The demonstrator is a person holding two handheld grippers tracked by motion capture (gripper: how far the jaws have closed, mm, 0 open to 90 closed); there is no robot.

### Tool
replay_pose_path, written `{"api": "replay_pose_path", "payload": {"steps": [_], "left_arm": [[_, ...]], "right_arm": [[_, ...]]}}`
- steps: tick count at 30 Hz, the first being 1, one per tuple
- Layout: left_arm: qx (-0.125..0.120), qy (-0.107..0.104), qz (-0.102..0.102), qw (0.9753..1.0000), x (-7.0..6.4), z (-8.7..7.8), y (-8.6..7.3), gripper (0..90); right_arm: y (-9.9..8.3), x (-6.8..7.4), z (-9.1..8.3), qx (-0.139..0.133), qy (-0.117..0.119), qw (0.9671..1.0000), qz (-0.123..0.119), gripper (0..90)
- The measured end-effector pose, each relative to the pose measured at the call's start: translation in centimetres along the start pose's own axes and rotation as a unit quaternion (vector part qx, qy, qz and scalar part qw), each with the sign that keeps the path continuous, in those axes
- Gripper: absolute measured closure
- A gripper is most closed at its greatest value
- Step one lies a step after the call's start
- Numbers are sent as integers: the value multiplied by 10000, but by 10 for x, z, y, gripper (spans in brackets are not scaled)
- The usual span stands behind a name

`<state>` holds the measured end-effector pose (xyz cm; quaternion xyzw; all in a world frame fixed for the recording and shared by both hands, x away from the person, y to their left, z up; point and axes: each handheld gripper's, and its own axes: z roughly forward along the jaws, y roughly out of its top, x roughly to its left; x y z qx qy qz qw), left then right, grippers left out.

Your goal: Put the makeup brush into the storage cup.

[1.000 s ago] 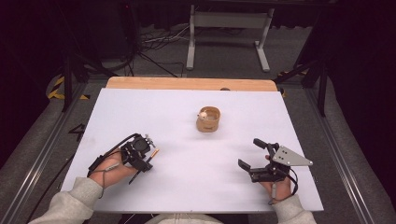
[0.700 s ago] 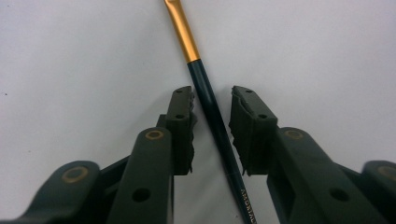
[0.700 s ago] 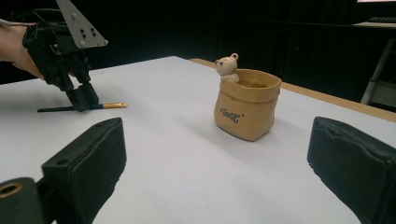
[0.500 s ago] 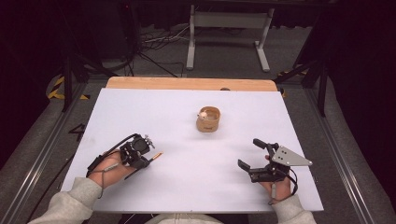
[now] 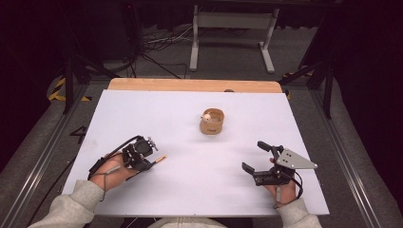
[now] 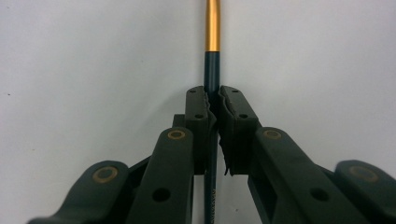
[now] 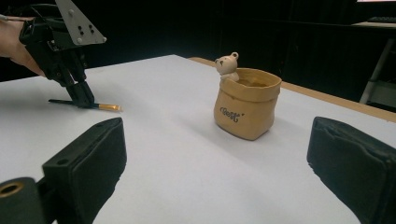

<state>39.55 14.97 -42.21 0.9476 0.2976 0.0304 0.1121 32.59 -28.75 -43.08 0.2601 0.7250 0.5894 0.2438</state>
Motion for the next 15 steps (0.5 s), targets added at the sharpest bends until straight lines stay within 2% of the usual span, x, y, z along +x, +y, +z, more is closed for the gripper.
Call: {"api": "replay_pose_path", "payload": {"steps": [1,3,5,8,10,15], "left_arm": [[0,0,0,10000,0,0,0,822],[-153,-2,-24,9999,0,-5,0,822],[-153,-2,-24,9999,0,-5,0,822],[-359,-69,64,9993,-1,-14,0,822],[-485,-28,60,9988,-3,-18,0,822],[-965,-7,74,9953,-4,-30,-1,822]], "right_arm": [[0,0,0,4,-3,10000,7,50],[0,0,0,1,1,10000,-1,50],[0,0,0,2,1,10000,-1,50],[0,0,0,4,1,10000,7,52],[0,0,0,1,6,10000,0,52],[0,0,0,1,6,10000,0,52]]}}
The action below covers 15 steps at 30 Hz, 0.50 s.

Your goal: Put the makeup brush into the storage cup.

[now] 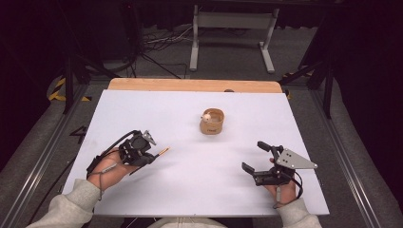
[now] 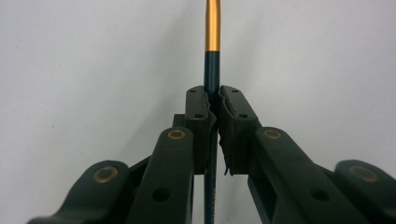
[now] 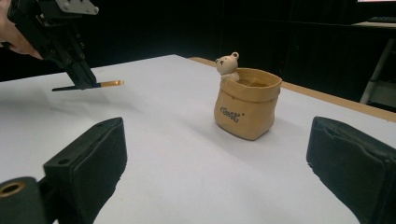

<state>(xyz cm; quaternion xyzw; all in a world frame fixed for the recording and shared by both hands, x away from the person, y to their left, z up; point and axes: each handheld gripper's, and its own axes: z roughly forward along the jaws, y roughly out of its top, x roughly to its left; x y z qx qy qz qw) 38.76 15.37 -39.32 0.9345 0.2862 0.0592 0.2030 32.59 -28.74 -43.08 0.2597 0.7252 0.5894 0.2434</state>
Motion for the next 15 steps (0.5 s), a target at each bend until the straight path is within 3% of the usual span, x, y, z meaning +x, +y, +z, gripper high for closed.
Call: {"api": "replay_pose_path", "payload": {"steps": [9,11,15], "left_arm": [[-669,-51,121,9977,-3,-16,0,823],[-841,-58,121,9964,-3,-20,-1,823],[-1286,-159,140,9915,-3,-24,-3,823]], "right_arm": [[0,0,0,-1,-1,10000,19,53],[0,0,0,-2,-3,10000,25,53],[0,0,0,-5,10,10000,31,52]]}}
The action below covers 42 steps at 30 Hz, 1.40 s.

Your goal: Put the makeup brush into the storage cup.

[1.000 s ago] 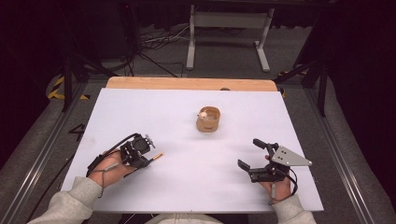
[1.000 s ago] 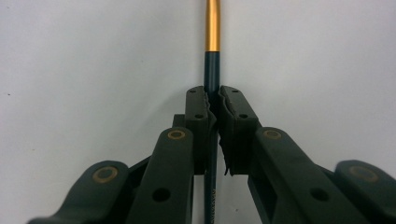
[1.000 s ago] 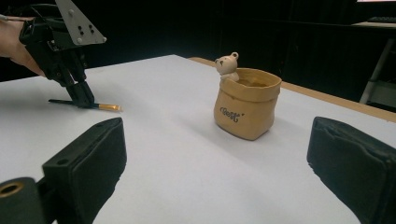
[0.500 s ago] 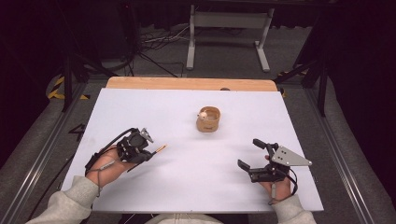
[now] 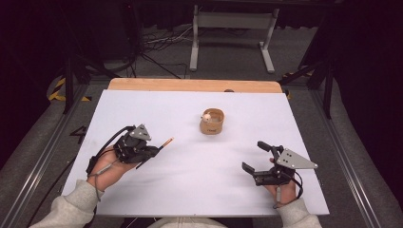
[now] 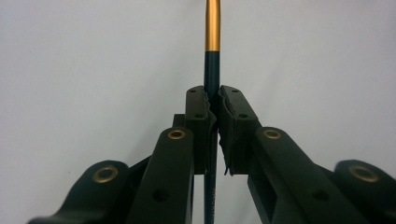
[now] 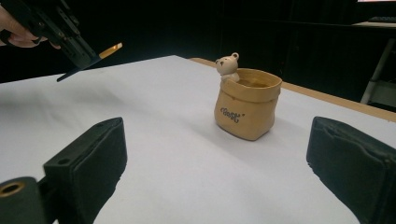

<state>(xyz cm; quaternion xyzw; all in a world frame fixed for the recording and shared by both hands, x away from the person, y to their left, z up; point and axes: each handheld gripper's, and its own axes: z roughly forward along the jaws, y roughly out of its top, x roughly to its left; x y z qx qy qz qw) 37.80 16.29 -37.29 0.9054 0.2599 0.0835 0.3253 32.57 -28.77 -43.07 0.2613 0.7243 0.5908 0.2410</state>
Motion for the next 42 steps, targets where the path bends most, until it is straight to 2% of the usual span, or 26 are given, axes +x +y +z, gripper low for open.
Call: {"api": "replay_pose_path", "payload": {"steps": [6,9,13,17,20,21,23,25,30,33,34,35,36,37,38,39,40,42], "left_arm": [[-574,-190,-23,9982,1,-2,-5,823],[-898,-303,17,9955,1,-2,-7,823],[-1305,-447,-28,9904,0,-1,-11,823],[-1682,-555,-36,9842,-1,1,-16,823],[-1988,-591,61,9782,-2,2,-19,823],[-1988,-591,61,9782,-2,2,-19,823],[-2228,-588,152,9730,-6,4,-21,823],[-2383,-636,204,9689,-7,5,-22,823],[-2745,-945,116,9569,-10,7,-23,823],[-2967,-1094,123,9486,-12,9,-24,823],[-3006,-1142,132,9468,-12,11,-24,823],[-3006,-1142,132,9468,-12,11,-24,823],[-3096,-1235,172,9427,-14,14,-25,823],[-3140,-1252,194,9409,-15,15,-25,823],[-3140,-1252,194,9409,-15,15,-25,823],[-3168,-1260,254,9397,-17,16,-25,823],[-3231,-1282,323,9371,-19,18,-24,823],[-3279,-1312,364,9349,-21,19,-24,823]], "right_arm": [[0,0,0,-5,12,10000,10,52],[0,0,0,-9,11,10000,18,53],[0,0,0,-13,16,10000,17,52],[0,0,0,-15,26,10000,25,52],[0,0,0,-11,26,10000,19,52],[0,0,0,-11,26,10000,19,52],[0,0,0,-23,36,10000,25,52],[0,0,0,-16,39,10000,19,52],[0,0,0,-12,45,10000,14,53],[0,0,0,-15,48,10000,11,52],[0,0,0,-13,51,10000,9,52],[0,0,0,-12,52,10000,7,53],[0,0,0,-13,53,10000,11,52],[0,0,0,-13,57,10000,9,52],[0,0,0,-13,57,10000,9,52],[0,0,0,-13,60,10000,6,53],[0,0,0,-11,63,10000,5,53],[0,1,0,-15,70,10000,-6,53]]}}
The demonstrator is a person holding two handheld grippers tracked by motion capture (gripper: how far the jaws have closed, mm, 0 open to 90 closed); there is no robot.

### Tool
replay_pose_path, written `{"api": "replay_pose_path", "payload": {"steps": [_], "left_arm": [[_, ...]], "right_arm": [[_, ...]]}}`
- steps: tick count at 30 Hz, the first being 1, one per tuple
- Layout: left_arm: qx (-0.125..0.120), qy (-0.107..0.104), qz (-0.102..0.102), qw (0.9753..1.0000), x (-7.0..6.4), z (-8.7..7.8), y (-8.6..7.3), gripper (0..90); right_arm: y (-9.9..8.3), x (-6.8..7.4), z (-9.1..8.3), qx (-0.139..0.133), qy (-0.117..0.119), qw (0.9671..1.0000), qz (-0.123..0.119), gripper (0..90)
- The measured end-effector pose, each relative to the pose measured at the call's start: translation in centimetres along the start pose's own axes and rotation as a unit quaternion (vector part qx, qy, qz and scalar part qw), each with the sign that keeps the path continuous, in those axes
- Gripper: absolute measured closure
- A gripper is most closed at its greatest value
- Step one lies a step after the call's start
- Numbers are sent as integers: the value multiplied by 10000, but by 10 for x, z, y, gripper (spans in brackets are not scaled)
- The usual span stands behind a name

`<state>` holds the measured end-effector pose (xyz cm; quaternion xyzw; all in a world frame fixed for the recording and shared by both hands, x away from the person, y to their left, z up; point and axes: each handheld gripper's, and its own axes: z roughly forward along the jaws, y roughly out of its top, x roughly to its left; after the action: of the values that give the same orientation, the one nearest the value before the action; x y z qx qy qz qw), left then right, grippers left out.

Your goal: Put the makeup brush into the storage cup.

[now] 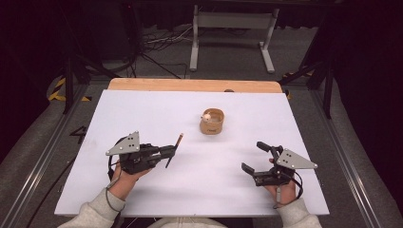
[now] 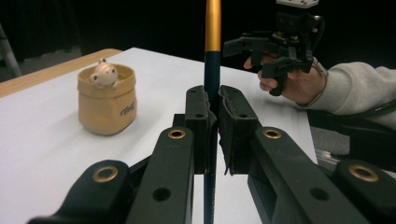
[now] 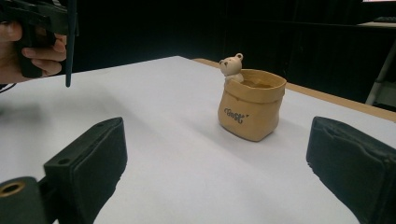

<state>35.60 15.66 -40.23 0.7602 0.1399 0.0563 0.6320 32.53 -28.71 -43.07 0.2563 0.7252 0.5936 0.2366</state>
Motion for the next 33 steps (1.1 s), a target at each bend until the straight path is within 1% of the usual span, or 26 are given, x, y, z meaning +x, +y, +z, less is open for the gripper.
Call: {"api": "replay_pose_path", "payload": {"steps": [2,5,7,10,11,12,15,16,19,21,25,27,30,31,33], "left_arm": [[-92,-37,34,9999,-2,2,-1,823],[-114,-50,24,9999,-3,4,-1,823],[-171,-92,5,9998,-4,6,-3,823],[-221,-108,55,9997,-6,10,-7,823],[-236,-143,82,9996,-7,11,-8,823],[-247,-148,122,9995,-7,12,-9,823],[-271,-182,153,9994,-9,16,-12,823],[-271,-216,137,9993,-10,18,-13,823],[-266,-229,138,9993,-11,20,-14,823],[-255,-238,146,9993,-11,22,-15,823],[-246,-240,144,9993,-11,23,-16,823],[-244,-240,152,9993,-12,23,-16,823],[-251,-242,167,9993,-12,23,-15,823],[-251,-238,170,9993,-13,23,-15,823],[-239,-241,176,9993,-13,22,-15,823]], "right_arm": [[0,0,0,0,6,10000,-3,54],[0,0,0,3,26,10000,-5,56],[0,1,0,2,33,10000,-8,56],[1,2,0,-4,48,10000,-21,59],[1,2,0,-5,54,10000,-25,59],[1,2,0,1,58,10000,-29,59],[1,2,1,0,78,10000,-34,61],[1,2,1,6,77,10000,-35,61],[2,3,1,-5,110,9999,-25,69],[3,4,2,-27,187,9998,13,70],[9,7,3,-68,242,9997,-43,87],[14,9,5,-77,323,9994,-39,95],[23,13,10,-54,507,9987,-5,121],[27,16,13,-80,602,9982,-21,125],[33,21,18,-83,714,9974,-76,133]]}}
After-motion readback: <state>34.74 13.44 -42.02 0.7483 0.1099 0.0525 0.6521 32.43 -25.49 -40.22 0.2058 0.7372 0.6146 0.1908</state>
